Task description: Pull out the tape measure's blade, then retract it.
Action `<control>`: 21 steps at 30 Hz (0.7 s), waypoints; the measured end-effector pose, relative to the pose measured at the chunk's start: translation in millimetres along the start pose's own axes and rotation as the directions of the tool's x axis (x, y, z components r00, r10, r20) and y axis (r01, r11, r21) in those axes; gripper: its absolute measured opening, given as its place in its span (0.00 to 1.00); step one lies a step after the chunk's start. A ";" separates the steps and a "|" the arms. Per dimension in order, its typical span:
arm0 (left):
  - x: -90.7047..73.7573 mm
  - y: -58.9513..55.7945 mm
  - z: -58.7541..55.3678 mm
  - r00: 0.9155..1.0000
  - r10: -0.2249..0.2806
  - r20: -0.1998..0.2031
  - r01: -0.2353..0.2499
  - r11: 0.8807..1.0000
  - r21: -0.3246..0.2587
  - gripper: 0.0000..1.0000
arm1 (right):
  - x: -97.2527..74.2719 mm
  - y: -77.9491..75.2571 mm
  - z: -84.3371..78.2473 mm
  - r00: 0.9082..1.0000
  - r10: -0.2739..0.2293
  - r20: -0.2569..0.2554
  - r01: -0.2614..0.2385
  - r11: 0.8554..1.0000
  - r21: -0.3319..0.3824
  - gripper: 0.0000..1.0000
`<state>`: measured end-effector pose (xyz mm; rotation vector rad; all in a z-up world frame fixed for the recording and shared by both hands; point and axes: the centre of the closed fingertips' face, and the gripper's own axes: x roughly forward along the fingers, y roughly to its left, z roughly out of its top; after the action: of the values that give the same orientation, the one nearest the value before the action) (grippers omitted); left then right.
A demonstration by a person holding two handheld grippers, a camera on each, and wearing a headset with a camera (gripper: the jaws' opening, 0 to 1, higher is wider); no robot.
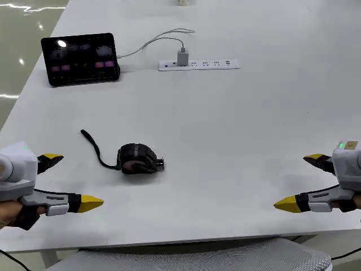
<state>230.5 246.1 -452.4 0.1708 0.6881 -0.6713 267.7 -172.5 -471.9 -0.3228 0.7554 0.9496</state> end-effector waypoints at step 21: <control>20.7 0.4 27.3 0.994 -0.086 -0.065 0.095 0.986 0.136 0.99 | 29.8 14.1 40.8 0.994 0.109 0.012 -0.106 0.985 -0.135 0.99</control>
<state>257.1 226.0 -444.6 0.2899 0.7085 -0.8046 284.5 -123.6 -463.2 -0.3931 0.6977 1.1072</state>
